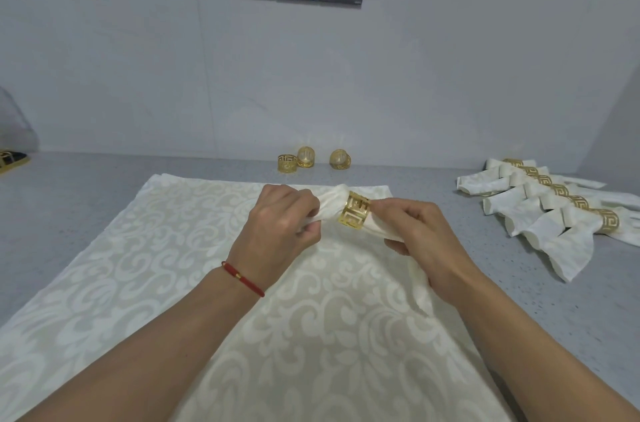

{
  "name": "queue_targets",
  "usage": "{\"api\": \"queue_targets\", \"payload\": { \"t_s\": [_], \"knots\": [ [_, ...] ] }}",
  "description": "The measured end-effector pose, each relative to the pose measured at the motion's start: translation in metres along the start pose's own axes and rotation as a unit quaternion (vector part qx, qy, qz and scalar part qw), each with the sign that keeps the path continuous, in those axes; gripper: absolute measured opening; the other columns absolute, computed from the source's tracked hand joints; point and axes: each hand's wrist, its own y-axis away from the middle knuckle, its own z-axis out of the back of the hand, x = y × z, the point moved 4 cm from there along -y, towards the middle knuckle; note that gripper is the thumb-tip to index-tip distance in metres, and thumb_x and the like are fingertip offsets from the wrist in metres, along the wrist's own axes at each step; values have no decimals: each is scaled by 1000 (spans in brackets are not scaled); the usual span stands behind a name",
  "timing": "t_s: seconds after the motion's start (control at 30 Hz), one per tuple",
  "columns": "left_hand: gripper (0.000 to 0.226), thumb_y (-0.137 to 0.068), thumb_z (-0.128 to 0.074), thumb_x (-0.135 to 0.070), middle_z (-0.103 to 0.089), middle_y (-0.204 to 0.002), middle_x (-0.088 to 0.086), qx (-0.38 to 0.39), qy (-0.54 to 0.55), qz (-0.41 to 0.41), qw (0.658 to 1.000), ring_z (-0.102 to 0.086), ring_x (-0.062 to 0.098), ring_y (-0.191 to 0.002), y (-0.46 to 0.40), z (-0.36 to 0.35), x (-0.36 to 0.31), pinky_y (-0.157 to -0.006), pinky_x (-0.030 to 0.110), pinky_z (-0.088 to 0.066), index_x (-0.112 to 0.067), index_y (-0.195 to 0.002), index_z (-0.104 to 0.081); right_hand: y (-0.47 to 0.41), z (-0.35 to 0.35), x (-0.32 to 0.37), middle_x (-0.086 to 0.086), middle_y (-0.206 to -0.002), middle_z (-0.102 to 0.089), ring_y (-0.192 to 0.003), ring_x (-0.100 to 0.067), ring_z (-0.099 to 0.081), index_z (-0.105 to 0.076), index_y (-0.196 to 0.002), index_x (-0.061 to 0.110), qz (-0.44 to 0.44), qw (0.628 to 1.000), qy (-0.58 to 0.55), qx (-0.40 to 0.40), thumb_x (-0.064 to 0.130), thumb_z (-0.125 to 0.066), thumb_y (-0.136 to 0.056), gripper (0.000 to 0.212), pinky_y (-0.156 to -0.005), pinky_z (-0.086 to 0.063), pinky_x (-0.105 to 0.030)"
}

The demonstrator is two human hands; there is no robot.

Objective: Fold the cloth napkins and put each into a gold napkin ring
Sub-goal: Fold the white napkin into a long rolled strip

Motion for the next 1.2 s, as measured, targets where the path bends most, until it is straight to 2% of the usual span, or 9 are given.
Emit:
{"api": "queue_targets", "payload": {
  "t_s": [0.1,0.23,0.4,0.8,0.9,0.97,1.03,1.1,1.2],
  "knots": [
    [21,-64,-71,10,-53,-65,0,-4,1,-20,1000,-49,21,-68,-1,2,-6,-73,32,-43,-6,-71,-59,-1,3,1,6,-81,-71,-66,-8,-56,-83,-98,27,-12,999,-33,-22,24,-71,-94,13,-65,-42,-18],
    [19,-69,-66,12,-55,-68,1,2,-1,-68,998,-51,22,-67,-2,2,-14,-72,34,-45,-5,-70,-58,-2,5,-3,-2,-65,-34,-58,-16,-18,-85,-92,21,-56,996,-64,-11,24,-78,-87,8,-46,-19,-23],
    [19,-74,-64,12,-57,-71,3,24,6,-97,995,-54,25,-69,-3,0,-18,-73,36,-46,-6,-71,-59,-3,6,-12,8,-52,-31,-49,-12,-18,-84,-93,14,-117,990,-75,-22,26,-85,-80,17,-48,-16,-26],
    [20,-72,-65,12,-58,-72,3,12,32,-115,993,-54,24,-69,-2,2,-18,-75,29,-45,-6,-74,-58,1,0,-12,7,-56,-36,-52,-11,-18,-84,-95,12,-121,984,-127,-26,22,-88,-74,23,-46,-20,-22],
    [44,-71,-73,-5,-59,-93,-4,105,121,17,987,-54,12,-81,-4,-3,-10,-75,29,-45,-20,-107,-52,2,-1,-6,12,-48,-39,-44,-6,-25,-83,-95,10,-93,986,-131,-37,18,-89,-73,23,-44,-25,-17],
    [68,-73,-77,-24,-53,-117,-12,189,159,42,968,-47,-4,-96,-2,-7,-12,-85,30,-40,-27,-131,-41,6,-3,1,15,-49,-56,-38,-1,-46,-81,-93,9,-51,992,-109,-33,10,-86,-77,17,-45,-37,-10],
    [81,-80,-71,-48,-48,-130,-20,238,172,64,954,-41,-4,-111,-3,-9,-16,-99,32,-32,-32,-147,-31,9,-8,8,6,-69,-76,-60,-3,-70,-82,-90,10,-12,997,-69,-21,6,-84,-80,12,-59,-50,-15],
    [64,-85,-61,-61,-54,-125,-26,256,201,96,941,-41,0,-118,-4,-12,-18,-104,36,-30,-39,-142,-43,12,-11,10,-2,-84,-80,-78,-12,-76,-83,-90,12,-3,999,-40,-21,9,-86,-79,12,-65,-54,-19],
    [42,-82,-64,-61,-64,-112,-26,258,289,151,910,-52,4,-112,-4,-13,-13,-94,32,-39,-39,-118,-63,13,-11,9,-5,-84,-80,-78,-17,-77,-83,-89,13,-10,999,-30,-15,13,-87,-78,12,-64,-57,-22]
  ]
}}
